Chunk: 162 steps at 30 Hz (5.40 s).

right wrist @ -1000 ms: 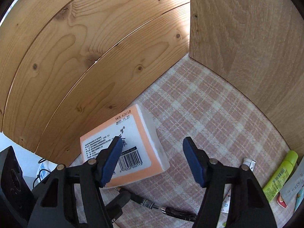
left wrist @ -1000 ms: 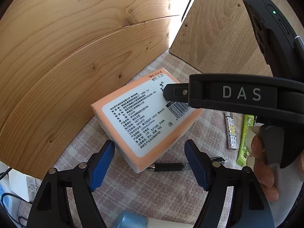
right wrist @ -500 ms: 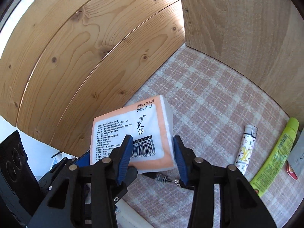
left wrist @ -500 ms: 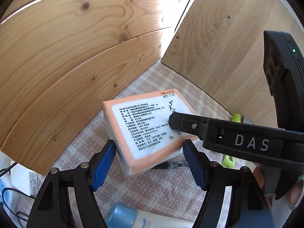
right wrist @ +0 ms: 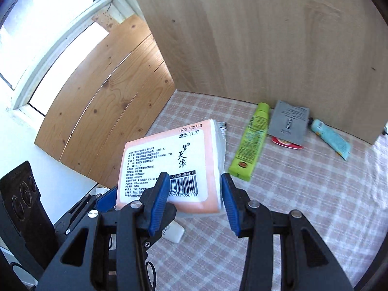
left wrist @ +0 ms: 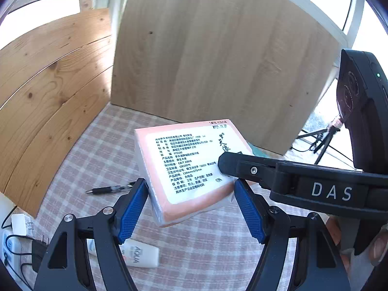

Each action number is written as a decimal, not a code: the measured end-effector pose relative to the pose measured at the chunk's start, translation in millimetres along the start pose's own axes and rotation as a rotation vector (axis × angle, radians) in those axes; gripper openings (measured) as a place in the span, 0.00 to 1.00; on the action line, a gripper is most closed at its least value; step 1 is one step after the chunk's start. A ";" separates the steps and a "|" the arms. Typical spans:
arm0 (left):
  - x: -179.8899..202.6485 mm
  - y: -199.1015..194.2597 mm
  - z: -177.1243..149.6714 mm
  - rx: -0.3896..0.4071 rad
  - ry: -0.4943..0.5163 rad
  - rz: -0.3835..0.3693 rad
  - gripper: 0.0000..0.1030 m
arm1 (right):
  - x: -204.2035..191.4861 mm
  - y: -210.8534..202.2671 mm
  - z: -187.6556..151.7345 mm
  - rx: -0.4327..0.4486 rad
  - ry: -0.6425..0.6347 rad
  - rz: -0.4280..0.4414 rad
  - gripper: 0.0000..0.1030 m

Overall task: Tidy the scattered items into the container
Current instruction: 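Carry the tissue pack with the left tool and release it into the black tray, then reach the left tool to the lime-green tube while the right tool reaches the light-blue tube, then grasp the lime-green tube with the left tool while the right tool grasps the light-blue tube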

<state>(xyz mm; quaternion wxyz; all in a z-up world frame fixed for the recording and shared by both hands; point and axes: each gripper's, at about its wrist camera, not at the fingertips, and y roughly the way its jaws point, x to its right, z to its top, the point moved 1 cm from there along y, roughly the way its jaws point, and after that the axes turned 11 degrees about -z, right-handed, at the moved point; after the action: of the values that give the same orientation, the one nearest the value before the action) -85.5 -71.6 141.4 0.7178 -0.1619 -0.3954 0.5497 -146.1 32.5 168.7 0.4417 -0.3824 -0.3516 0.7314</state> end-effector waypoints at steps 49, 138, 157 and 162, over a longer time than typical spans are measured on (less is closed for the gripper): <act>406.5 106.6 -78.3 -0.220 0.527 -0.378 0.69 | 392.8 -235.8 -179.9 0.213 0.550 -0.472 0.43; 53.2 122.1 -35.4 -0.402 0.622 -0.164 0.63 | 163.2 23.9 -1.7 -0.018 -0.027 -0.242 0.53; 52.5 195.5 -55.3 -0.614 0.906 -0.253 0.72 | 133.8 129.1 49.8 -0.093 -0.155 -0.295 0.53; 47.4 201.6 -50.8 -0.580 0.820 -0.317 0.71 | 129.7 145.6 60.9 -0.063 -0.183 -0.327 0.53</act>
<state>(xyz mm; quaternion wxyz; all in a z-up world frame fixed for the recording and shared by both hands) -177.0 51.4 -6.8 0.8135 -0.4941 -0.2376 0.1939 -295.1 87.7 40.4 0.5087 -0.2659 -0.4706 0.6701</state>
